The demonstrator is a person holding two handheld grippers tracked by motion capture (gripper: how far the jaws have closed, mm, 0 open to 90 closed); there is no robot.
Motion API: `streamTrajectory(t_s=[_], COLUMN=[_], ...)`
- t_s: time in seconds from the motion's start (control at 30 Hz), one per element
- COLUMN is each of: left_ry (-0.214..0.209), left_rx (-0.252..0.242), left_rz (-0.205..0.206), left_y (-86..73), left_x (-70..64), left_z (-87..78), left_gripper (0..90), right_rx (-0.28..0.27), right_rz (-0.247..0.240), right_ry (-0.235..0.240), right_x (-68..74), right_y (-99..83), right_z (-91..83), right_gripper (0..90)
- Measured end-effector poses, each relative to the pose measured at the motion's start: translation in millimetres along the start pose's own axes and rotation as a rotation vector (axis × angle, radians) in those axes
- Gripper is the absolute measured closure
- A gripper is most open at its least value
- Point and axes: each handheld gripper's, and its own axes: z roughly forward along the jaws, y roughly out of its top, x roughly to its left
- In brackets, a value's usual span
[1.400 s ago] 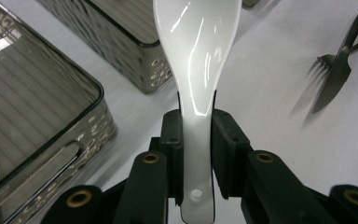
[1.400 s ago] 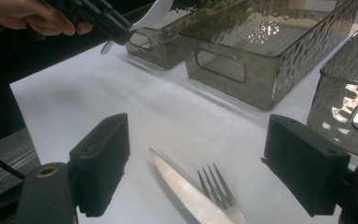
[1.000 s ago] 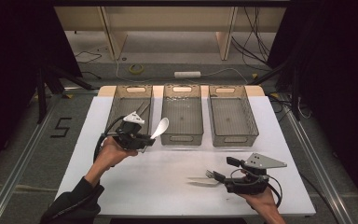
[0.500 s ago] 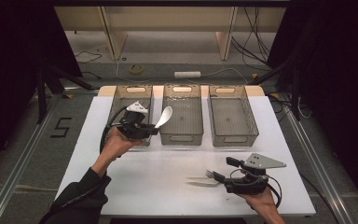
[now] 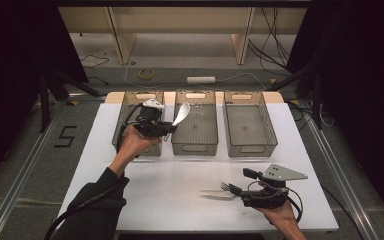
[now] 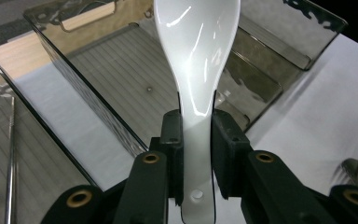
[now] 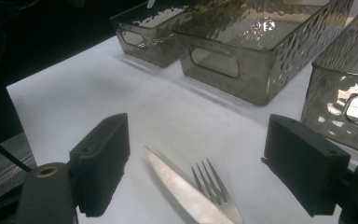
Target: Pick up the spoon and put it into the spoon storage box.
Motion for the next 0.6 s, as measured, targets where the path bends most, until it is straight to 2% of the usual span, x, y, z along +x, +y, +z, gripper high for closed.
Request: streamTrajectory(t_s=[0.2,0.43,0.6], left_ry=[0.007,0.01,0.024], left_rx=[-0.009,-0.009,-0.012], left_rz=[-0.016,-0.016,-0.034], left_y=[9.6,18.4,23.1], left_x=[2.2,3.7,8.3], left_z=[6.5,17.1,22.9], left_gripper=[75.3,75.3,75.3], right_rx=[0.002,0.0,-0.001], right_rz=[0.002,0.001,-0.001], right_ry=[0.0,0.0,0.002], right_x=[-0.1,-0.4,-0.8], right_y=[0.0,0.1,0.0], right_z=[0.6,0.2,-0.2], right_gripper=[23.2,23.3,23.3])
